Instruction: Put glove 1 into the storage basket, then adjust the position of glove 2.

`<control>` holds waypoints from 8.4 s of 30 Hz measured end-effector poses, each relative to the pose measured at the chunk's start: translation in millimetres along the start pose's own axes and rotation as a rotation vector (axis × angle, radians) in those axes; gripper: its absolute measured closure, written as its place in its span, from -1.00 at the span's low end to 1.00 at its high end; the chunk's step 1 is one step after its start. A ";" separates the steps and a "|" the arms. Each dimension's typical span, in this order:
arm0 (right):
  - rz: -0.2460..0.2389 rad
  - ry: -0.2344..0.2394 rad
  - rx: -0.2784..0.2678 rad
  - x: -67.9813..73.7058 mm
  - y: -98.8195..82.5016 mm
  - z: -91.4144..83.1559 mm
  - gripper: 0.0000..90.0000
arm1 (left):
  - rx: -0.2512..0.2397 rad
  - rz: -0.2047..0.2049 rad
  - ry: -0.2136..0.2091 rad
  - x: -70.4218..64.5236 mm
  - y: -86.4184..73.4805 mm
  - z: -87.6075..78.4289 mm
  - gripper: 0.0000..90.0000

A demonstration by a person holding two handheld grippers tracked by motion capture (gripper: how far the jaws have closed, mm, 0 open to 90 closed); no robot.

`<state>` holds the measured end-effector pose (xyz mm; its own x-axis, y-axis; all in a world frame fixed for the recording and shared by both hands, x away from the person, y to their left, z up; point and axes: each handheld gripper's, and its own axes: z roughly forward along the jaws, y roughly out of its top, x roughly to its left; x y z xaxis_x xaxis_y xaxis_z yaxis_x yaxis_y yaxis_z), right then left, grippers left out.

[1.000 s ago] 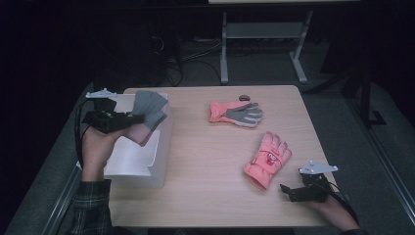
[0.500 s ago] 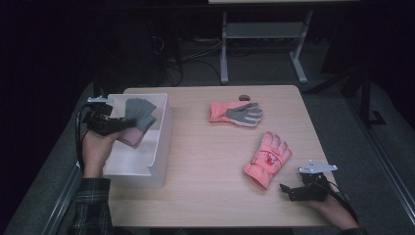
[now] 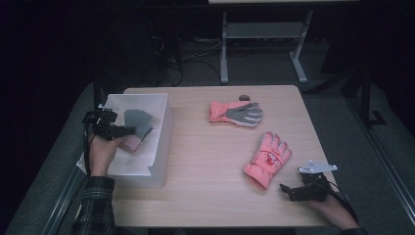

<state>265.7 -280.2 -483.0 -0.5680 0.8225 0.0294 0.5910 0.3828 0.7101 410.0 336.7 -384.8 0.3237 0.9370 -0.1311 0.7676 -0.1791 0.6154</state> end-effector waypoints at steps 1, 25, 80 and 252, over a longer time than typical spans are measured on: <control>0.001 0.000 0.000 0.1 0.1 -0.1 -0.90 | 0.000 0.000 0.000 0.0 0.0 0.0 0.50; 0.001 0.000 0.000 0.1 0.1 -0.1 -0.90 | 0.110 0.004 0.108 -2.0 -7.8 30.4 -0.13; 0.000 0.000 0.000 0.0 0.1 0.0 -0.90 | -0.192 0.413 -0.429 -182.0 30.2 -57.5 -0.70; -0.003 0.005 0.002 0.0 -0.6 -0.9 -0.90 | -0.039 0.359 -0.453 -237.4 41.2 110.2 0.11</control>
<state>264.8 -280.8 -482.8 -0.5725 0.8193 0.0312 0.5904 0.3855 0.7091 425.7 73.8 -414.0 0.7710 0.5964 -0.2233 0.5479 -0.4426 0.7098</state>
